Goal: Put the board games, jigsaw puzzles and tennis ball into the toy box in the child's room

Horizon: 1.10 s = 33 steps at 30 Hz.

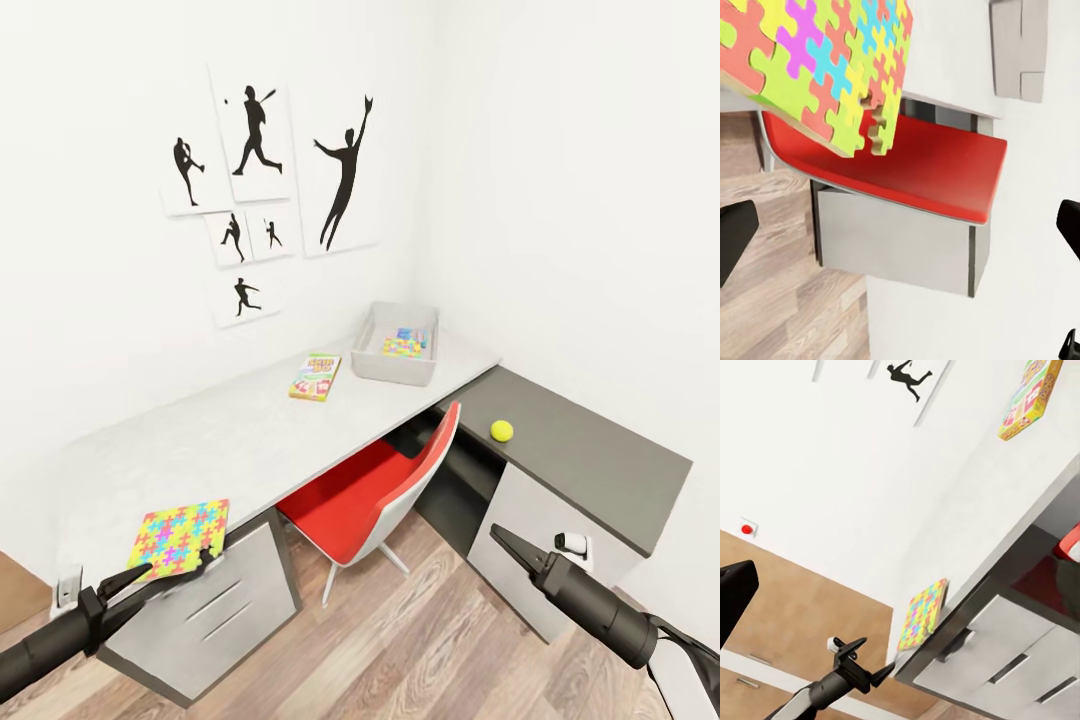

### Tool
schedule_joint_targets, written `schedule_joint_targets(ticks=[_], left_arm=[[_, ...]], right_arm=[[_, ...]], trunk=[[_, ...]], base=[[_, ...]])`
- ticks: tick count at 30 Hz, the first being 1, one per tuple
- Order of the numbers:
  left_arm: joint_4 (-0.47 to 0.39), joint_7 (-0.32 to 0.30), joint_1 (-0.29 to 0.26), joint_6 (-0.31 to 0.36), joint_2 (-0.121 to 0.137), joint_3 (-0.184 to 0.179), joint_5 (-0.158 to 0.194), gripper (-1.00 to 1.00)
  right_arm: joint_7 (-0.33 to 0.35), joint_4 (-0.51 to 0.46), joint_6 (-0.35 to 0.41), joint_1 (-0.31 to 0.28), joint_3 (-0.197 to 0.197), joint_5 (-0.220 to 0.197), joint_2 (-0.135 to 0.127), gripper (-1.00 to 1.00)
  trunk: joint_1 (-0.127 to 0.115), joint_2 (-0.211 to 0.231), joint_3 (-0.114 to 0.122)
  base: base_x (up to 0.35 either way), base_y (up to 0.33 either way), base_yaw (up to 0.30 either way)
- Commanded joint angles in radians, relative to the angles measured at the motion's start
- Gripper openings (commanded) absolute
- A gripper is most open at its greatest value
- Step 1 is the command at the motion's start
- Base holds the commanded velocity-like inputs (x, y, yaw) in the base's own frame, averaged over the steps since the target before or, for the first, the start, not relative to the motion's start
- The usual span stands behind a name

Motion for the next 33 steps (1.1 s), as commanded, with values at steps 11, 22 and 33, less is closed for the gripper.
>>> schedule_joint_targets(ticks=[11,22,33], left_arm=[[0.000,-0.003,-0.001,-0.083,-0.002,0.001,0.002,1.00],[0.002,-0.002,-0.001,-0.090,-0.003,0.002,0.001,1.00],[0.007,-0.002,-0.001,-0.089,-0.003,0.002,0.001,1.00]], right_arm=[[0.000,0.000,0.006,-0.001,-0.001,-0.004,0.000,1.00],[0.000,0.000,0.006,-0.001,-0.001,-0.004,0.000,1.00],[0.000,0.000,0.005,-0.001,-0.001,-0.005,0.000,1.00]], trunk=[[0.042,-0.078,-0.036],[0.085,-0.155,-0.070],[0.127,-0.232,-0.105]], base=[[0.000,0.000,0.000],[0.000,0.000,0.000],[0.000,0.000,0.000]])
